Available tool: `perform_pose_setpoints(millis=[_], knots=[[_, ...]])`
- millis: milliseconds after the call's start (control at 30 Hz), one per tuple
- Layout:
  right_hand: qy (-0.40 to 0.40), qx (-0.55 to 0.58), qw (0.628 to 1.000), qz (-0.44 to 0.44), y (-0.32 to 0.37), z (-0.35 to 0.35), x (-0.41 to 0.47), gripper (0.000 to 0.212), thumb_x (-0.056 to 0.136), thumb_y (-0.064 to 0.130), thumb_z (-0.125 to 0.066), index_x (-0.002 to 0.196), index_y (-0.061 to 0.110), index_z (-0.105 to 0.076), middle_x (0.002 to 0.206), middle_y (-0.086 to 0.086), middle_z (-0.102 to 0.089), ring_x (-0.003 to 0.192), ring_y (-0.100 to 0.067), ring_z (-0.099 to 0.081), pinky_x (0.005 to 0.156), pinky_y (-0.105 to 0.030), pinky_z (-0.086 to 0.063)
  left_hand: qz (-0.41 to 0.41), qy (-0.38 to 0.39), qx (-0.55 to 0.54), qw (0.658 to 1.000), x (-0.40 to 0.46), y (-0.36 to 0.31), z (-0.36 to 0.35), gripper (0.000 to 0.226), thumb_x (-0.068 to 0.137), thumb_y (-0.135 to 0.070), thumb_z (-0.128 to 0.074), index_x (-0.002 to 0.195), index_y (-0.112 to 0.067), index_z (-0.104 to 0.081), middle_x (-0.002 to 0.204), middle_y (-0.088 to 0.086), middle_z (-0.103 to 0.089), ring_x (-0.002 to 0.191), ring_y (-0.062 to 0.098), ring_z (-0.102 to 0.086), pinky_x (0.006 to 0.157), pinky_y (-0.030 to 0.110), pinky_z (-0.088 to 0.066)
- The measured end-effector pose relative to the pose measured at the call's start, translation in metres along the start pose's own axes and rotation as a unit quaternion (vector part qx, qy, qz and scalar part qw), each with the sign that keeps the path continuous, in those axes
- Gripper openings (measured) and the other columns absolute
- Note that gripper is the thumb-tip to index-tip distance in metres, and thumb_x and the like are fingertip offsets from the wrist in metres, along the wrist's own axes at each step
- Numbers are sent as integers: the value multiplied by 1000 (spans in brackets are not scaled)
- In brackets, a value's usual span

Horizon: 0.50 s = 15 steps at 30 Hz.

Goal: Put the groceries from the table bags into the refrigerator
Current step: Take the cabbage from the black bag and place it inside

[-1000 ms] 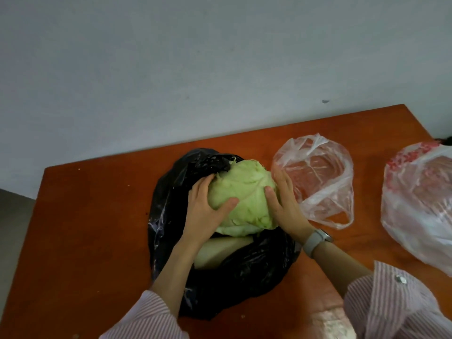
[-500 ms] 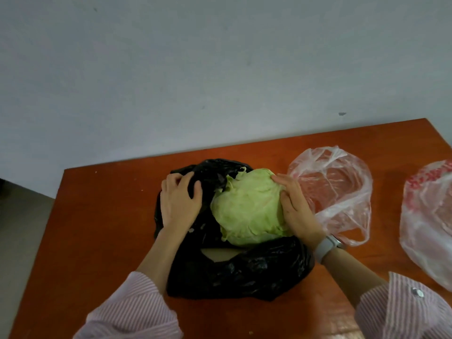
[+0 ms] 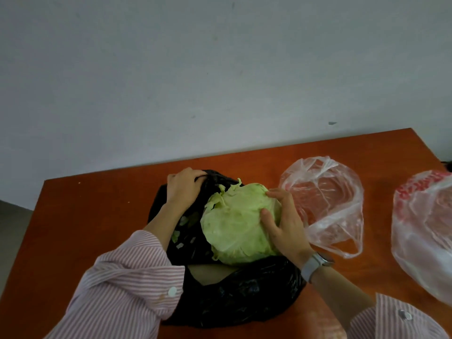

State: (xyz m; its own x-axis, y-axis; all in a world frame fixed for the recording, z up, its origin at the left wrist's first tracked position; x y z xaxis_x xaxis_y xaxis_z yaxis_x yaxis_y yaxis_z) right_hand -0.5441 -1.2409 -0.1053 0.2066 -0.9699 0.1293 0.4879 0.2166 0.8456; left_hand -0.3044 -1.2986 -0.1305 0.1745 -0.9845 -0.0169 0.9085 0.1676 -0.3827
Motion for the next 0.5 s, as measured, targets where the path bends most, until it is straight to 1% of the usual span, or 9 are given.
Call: perform_pose_setpoints(millis=[67, 133, 233, 300, 367, 400, 433, 467, 500], knots=[[1, -4, 1000, 2, 1, -2, 1, 41, 76, 51, -38, 111, 30, -38, 109, 8, -46, 95, -11, -48, 76, -18, -37, 31, -78, 45, 995, -1, 5, 6, 24, 93, -22, -49, 107, -24, -69, 94, 8, -60, 93, 28, -54, 86, 37, -28], [1, -15, 1000, 9, 0, -4, 0, 47, 78, 50, -36, 118, 27, -42, 113, 9, -44, 97, -9, -47, 76, -14, -34, 19, -83, 97, 992, -9, 8, -1, 26, 91, -14, -49, 104, -21, -71, 93, 13, -58, 93, 32, -51, 86, 41, -29], [20, -38, 999, 23, 0, -4, 6, 55, 80, 51, -32, 130, 28, -41, 119, 10, -38, 102, -8, -44, 76, -7, -31, 20, 13, 183, 983, -27, 19, -28, 30, 90, -15, -46, 110, -23, -66, 111, 11, -54, 108, 32, -43, 89, 41, -30], [45, -25, 998, 27, -3, -3, 12, 53, 80, 51, -30, 129, 32, -39, 121, 9, -38, 107, -11, -44, 80, -10, -33, 44, 89, 186, 978, -36, 30, -47, 32, 91, -18, -45, 115, -29, -63, 124, 7, -48, 117, 29, -37, 94, 40, -30], [58, -3, 998, 16, -7, -2, 17, 57, 80, 49, -30, 130, 25, -43, 123, 7, -40, 112, -11, -44, 90, -22, -36, 62, 142, 82, 984, -42, 36, -54, 39, 91, -13, -45, 124, -28, -58, 138, 6, -39, 127, 29, -31, 103, 40, -29], [54, 3, 998, 11, -9, 0, 20, 58, 81, 47, -30, 130, 21, -45, 124, 6, -42, 113, -12, -44, 95, -29, -37, 69, 145, -4, 987, -44, 34, -51, 44, 90, -7, -44, 129, -24, -54, 145, 5, -34, 134, 27, -25, 110, 38, -23], [47, 4, 999, 8, -11, 1, 22, 58, 81, 44, -30, 129, 17, -47, 123, 4, -45, 114, -14, -45, 98, -36, -38, 77, 129, -91, 984, -47, 32, -42, 48, 89, -2, -43, 133, -20, -49, 149, 3, -29, 140, 24, -18, 115, 36, -11], [40, 1, 999, 5, -13, 2, 24, 57, 82, 42, -30, 128, 15, -49, 122, 3, -48, 114, -16, -46, 101, -43, -37, 80, 94, -165, 979, -51, 28, -30, 50, 89, 1, -42, 135, -17, -46, 150, 0, -27, 143, 19, -11, 115, 31, 1], [36, -7, 999, 1, -15, 2, 26, 56, 81, 40, -30, 127, 13, -51, 122, 1, -51, 115, -18, -47, 103, -48, -35, 75, 52, -214, 973, -56, 22, -17, 48, 91, 0, -42, 136, -17, -44, 151, -2, -27, 143, 15, -7, 112, 27, 7]])
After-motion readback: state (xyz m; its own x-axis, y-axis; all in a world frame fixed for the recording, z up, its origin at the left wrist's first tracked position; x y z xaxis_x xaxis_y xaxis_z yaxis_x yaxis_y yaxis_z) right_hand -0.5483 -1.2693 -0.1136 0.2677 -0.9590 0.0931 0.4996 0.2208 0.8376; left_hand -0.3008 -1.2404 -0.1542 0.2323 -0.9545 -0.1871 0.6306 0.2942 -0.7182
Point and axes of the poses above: each hand's wrist, its own x-axis towards the middle knuckle, its own z-axis out of the back of the hand, y = z × x, the point moved 6 cm from there along x, towards the middle knuckle
